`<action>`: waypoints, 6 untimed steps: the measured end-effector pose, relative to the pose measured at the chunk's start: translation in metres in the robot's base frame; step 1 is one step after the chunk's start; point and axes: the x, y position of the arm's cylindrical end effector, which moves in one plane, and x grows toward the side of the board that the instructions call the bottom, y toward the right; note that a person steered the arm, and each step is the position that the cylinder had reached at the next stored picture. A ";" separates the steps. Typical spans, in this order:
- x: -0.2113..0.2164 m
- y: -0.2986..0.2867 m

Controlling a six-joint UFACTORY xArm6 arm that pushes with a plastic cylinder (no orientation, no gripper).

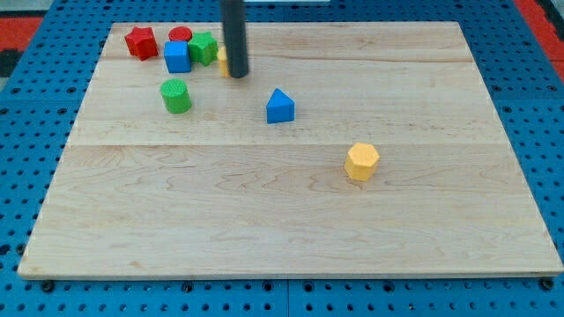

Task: Move the green circle to the left of the blue cube

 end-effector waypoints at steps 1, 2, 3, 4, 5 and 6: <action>-0.007 -0.018; 0.039 -0.025; 0.083 -0.054; 0.079 -0.095; 0.026 -0.109; 0.028 -0.114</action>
